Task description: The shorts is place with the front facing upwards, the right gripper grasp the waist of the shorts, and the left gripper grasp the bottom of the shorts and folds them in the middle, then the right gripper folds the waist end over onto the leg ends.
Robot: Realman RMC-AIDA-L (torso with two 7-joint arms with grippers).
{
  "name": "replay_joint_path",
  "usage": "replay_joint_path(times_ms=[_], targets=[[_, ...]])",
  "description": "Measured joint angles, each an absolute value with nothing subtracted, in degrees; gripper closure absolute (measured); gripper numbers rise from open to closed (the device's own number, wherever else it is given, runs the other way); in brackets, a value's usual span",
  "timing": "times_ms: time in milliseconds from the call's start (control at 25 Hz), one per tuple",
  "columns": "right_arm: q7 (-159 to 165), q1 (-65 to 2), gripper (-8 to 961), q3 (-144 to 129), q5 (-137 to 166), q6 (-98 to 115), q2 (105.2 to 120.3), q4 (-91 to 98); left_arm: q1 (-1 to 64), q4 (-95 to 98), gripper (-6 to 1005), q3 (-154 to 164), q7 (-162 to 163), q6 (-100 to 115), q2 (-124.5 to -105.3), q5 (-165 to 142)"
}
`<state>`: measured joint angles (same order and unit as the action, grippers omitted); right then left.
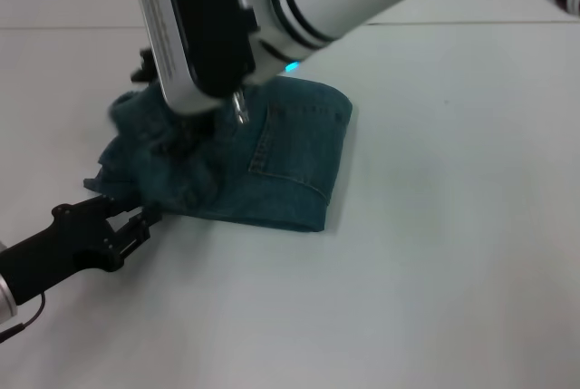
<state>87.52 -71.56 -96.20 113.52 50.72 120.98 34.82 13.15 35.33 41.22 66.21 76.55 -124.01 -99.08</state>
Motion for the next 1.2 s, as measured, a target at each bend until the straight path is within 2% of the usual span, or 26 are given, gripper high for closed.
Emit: replay_joint_path(times_ms=[320,520,800,1000,1160,1200], targets=[[93.2,-71.4,18,-88.5,113.3,50.2,120.43,36.1,13.3,35.3,610,41.2,66.4,76.7,-124.09,-98.9],[93.7,-66.5,18,-84.2,111.8,50.6,120.26,41.4,13.3,35.5,595,40.0,66.4,77.0,-124.0,-98.8],[94.6,-47.5,19,-76.5,99.9,57.9,119.81,56.3,12.1,37.3,573,33.9,65.5,86.2,-122.57,-99.5],[91.2,-34.4,19,-72.4,91.9,65.6,119.74,56.7,11.8,38.9,558,29.2,65.7,94.5,-121.32,-101.9],[83.1,-25.1,18,-72.8,86.7,69.4,120.08,54.3,11.8,39.0,546,27.9,66.4,97.5,-121.12,-103.0],[80.8,-23.5,18,-72.8,85.3,70.3,120.1,52.5,11.8,39.0,514,27.9,66.6,97.9,-121.09,-103.6]])
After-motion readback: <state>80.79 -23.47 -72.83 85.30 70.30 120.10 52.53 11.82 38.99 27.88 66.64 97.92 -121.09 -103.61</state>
